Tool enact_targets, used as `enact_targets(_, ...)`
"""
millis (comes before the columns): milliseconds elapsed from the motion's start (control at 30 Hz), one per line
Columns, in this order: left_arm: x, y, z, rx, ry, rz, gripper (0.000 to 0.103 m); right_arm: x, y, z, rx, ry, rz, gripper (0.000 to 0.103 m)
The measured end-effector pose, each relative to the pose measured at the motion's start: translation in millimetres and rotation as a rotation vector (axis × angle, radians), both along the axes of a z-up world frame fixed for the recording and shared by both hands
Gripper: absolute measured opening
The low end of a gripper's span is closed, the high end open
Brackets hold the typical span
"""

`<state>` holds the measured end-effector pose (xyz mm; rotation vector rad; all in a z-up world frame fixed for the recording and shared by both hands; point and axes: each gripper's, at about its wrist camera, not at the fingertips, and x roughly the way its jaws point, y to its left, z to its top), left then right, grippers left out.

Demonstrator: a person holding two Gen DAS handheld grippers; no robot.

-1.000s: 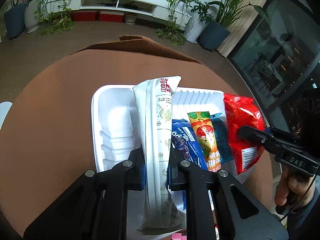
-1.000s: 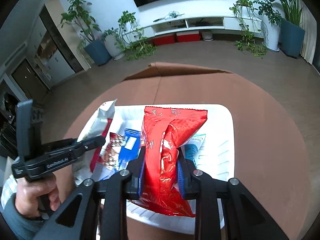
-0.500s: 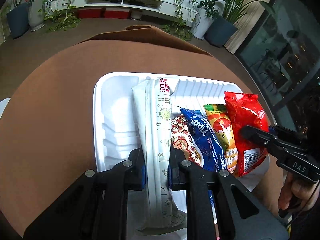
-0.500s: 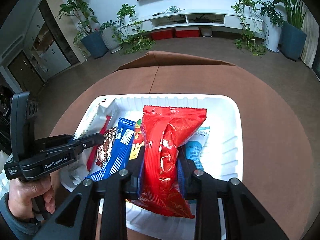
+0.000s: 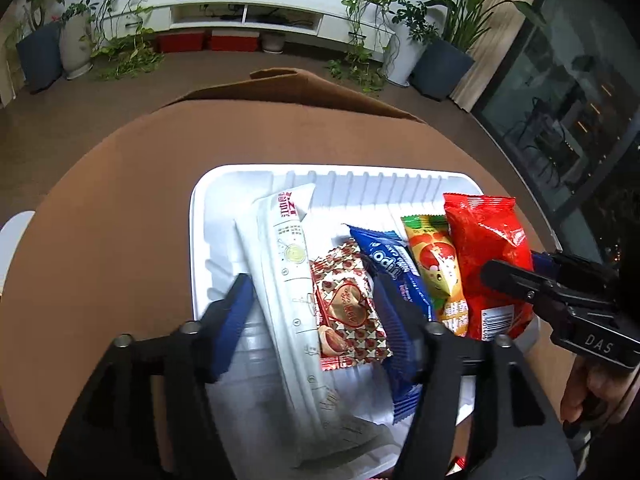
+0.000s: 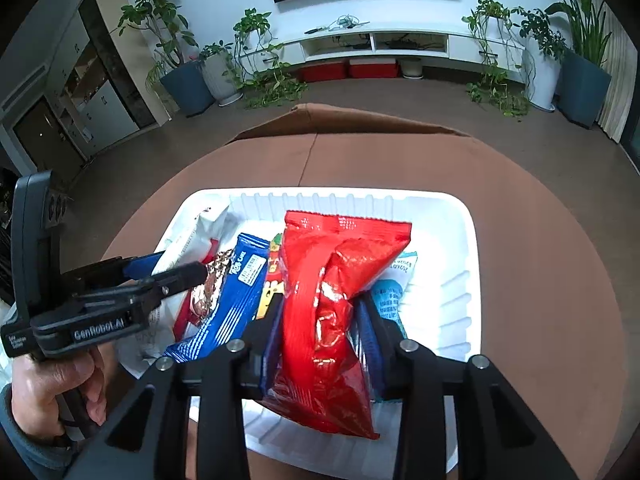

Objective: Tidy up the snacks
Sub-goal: 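Release both packets into the tray and lift both tools away, then grasp the flat white packet with the left tool while the right tool grasps the black bar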

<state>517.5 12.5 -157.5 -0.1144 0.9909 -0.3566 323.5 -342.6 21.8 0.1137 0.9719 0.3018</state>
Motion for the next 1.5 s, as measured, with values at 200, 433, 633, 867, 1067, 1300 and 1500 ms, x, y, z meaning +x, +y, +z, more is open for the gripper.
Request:
enact_targets(200, -6.9, 4.9, 15.1, -0.026, -0.026, 0.015, 0.071, -9.3, -1.8, 13.0, -0.009, -0.044, -0.014, 0.058)
enact_targets(433, -38.7, 18.7, 42.8, -0.056, -0.083, 0.008, 0.103, -30.8, -19.7, 43.6, 0.058, -0.113, -0.062, 0.087)
enact_targets(633, -96.0, 28.9, 69.7, -0.041, -0.182, -0.009, 0.103, -82.7, -44.5, 78.2, 0.173, -0.202, -0.106, 0.095)
enact_targets(867, -172.3, 37.1, 76.1, -0.052, -0.209, -0.037, 0.103, -158.7, -60.5, 94.4, 0.208, -0.247, -0.149, 0.098)
enact_targets(1067, -236.4, 47.4, 58.0, -0.056, -0.177, 0.008, 0.103, -224.3, -65.8, 81.9, 0.218, -0.246, -0.206, 0.098)
enact_targets(1300, -275.9, 55.8, 23.6, -0.081, -0.040, 0.049, 0.103, -270.6, -54.6, 52.1, 0.240, -0.175, -0.229, 0.098)
enact_targets(1500, -285.6, 51.2, 9.7, -0.064, 0.001, 0.035, 0.103, -286.4, -43.5, 27.1, 0.229, -0.093, -0.239, 0.098)
